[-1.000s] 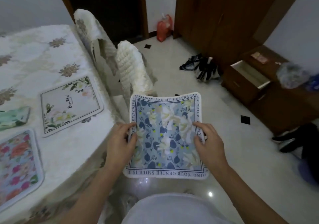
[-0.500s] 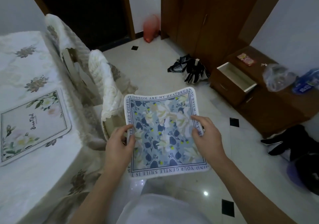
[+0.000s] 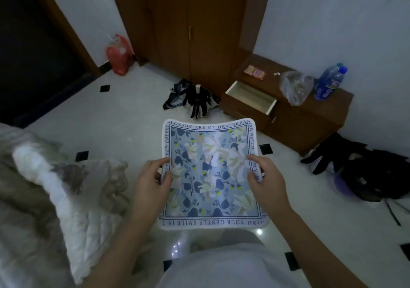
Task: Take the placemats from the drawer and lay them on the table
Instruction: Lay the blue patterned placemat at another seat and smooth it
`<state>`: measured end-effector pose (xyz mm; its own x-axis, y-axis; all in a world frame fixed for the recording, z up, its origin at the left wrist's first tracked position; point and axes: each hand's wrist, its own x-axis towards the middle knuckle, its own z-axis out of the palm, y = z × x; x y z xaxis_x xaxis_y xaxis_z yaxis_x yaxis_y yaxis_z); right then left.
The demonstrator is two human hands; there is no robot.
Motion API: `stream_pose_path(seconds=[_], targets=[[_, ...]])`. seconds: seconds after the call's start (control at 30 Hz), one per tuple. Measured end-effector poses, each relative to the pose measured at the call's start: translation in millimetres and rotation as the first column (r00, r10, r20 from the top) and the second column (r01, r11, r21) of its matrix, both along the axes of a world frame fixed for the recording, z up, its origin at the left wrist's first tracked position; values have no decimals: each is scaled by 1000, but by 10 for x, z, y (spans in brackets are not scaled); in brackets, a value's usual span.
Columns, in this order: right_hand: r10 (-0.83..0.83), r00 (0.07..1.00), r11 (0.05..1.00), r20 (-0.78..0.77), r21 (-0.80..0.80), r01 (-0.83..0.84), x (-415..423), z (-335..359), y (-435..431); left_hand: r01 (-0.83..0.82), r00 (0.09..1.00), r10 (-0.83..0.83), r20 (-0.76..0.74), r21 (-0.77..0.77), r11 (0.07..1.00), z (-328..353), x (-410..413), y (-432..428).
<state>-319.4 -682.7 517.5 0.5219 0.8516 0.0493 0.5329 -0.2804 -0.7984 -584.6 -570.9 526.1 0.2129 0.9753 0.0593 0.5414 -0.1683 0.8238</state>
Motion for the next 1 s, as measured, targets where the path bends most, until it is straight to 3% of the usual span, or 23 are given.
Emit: stream_pose_path(seconds=[0.2, 0.43, 0.6, 0.77, 0.87, 1.0], targets=[[-16, 999, 1000, -44, -24, 15, 301, -166, 850, 1, 999, -1, -34, 0, 1000, -135, 315, 850], [213, 975, 976, -67, -31, -216, 433, -176, 2435, -242, 967, 242, -81, 10, 970, -76, 302, 1695], [461, 885, 886, -65, -26, -463, 143, -136, 3461, -489, 868, 486, -101, -6, 872, 37, 14, 1953], [669, 738, 740, -85, -6, -672, -566, -101, 4367, -678, 728, 675, -117, 16, 735, 66, -508, 2163], [736, 673, 675, -73, 4, -738, -989, -145, 4765, -744, 659, 741, -130, 25, 667, 7, -832, 2361], [748, 660, 662, -69, 7, -749, -1410, -150, 5249, -740, 658, 742, -132, 68, 669, -80, -1261, 2786]])
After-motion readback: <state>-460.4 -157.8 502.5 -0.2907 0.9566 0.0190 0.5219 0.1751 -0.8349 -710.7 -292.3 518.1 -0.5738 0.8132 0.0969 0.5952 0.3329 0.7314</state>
